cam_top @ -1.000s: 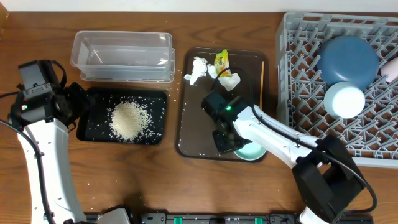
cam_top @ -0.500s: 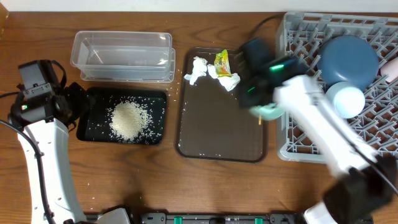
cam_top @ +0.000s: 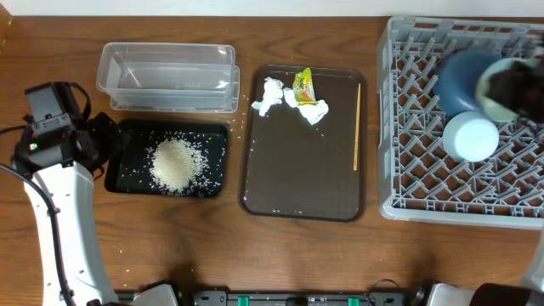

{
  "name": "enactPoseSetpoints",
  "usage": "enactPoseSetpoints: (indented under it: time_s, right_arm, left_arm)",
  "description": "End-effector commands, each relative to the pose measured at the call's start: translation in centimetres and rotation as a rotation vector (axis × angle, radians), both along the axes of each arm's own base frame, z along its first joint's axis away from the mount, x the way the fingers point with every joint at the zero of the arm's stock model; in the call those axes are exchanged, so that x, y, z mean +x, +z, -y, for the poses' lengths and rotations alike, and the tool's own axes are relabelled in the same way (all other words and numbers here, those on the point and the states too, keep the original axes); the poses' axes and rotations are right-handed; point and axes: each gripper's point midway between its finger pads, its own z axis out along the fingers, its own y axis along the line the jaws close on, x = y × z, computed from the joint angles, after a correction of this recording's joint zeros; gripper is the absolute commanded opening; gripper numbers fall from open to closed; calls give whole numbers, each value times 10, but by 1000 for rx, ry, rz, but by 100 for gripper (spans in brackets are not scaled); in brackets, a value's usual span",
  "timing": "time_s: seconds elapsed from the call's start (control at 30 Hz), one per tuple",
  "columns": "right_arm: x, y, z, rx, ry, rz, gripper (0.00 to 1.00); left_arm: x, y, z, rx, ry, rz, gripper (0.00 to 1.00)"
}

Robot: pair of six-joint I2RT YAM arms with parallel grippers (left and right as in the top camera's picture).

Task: Sort waste into correct bins and load items into the dishwasher rack
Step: 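Lift the teal bowl and carry it right to the rack, then lower the teal bowl into the rack's right side and release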

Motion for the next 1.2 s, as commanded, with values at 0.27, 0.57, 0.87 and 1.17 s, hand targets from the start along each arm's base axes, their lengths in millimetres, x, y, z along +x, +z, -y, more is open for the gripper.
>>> enactPoseSetpoints:
  time_s: [0.27,0.57,0.87,1.17]
  right_arm:
    - [-6,-22,72,256,165,372,1]
    - [0,-68,100,382,187,431,1]
    - [7,-98,114,401,165,412,1]
    - [10,-112,121,404,154,403,1]
  left_arm:
    - [1,9,-4,17,11,17,100]
    - [1,9,-4,17,11,16,100]
    - [1,9,-4,17,11,16,100]
    - [1,9,-4,17,11,17,100]
